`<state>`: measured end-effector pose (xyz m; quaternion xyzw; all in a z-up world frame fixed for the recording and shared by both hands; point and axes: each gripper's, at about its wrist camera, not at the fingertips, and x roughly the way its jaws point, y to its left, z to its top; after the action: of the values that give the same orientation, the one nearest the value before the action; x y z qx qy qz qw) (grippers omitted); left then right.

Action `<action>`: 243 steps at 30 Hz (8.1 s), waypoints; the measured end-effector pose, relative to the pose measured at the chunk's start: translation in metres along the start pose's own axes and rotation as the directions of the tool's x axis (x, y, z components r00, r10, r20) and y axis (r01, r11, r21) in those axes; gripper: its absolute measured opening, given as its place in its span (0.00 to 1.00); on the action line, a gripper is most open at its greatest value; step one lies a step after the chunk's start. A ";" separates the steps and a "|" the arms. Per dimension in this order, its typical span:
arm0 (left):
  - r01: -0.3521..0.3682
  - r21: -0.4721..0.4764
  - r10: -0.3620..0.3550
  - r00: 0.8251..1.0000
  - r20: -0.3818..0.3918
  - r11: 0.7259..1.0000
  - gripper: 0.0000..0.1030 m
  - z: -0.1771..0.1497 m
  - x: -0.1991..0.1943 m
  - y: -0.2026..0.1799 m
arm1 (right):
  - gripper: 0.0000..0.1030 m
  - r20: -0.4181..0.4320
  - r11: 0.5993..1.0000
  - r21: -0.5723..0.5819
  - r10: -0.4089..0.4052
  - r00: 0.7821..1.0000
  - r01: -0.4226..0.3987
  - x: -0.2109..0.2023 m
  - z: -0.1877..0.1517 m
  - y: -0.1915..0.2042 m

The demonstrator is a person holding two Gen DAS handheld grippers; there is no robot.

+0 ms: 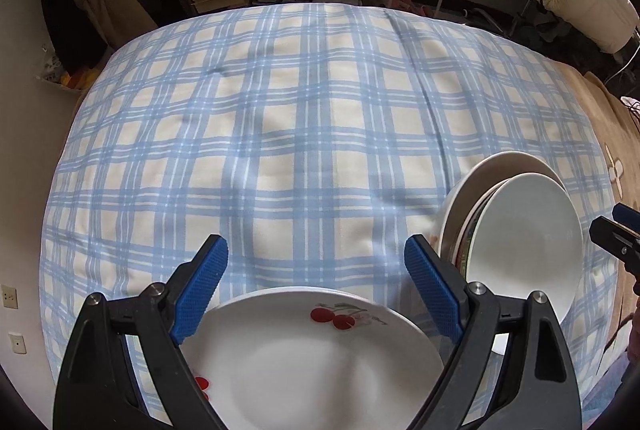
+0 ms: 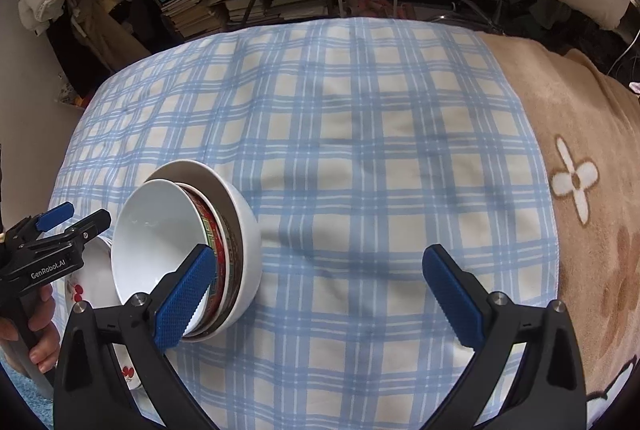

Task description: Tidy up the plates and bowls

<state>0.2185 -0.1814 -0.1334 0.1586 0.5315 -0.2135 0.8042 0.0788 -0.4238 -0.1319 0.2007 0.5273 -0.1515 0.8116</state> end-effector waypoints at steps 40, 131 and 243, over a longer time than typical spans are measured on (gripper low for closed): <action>0.195 -0.074 -0.202 0.976 -0.086 0.978 0.86 0.000 0.013 0.004 | 1.00 -0.114 0.997 0.074 0.003 0.993 0.006 0.024 -0.003 -0.006; 0.048 -0.055 -0.048 0.999 0.000 0.997 0.01 -0.048 -0.093 0.003 | 0.11 -0.025 0.959 0.086 0.272 0.962 -0.269 -0.046 -0.042 0.079; -0.258 -0.200 0.323 0.828 0.458 0.945 0.90 -0.219 -0.218 0.063 | 1.00 0.477 0.959 -0.278 0.183 0.859 -0.050 -0.177 -0.164 0.130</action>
<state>0.0039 0.0163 -0.0145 0.1266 0.2954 -0.0864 0.9430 -0.0629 -0.2247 -0.0075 0.0801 0.3018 -0.0792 0.9467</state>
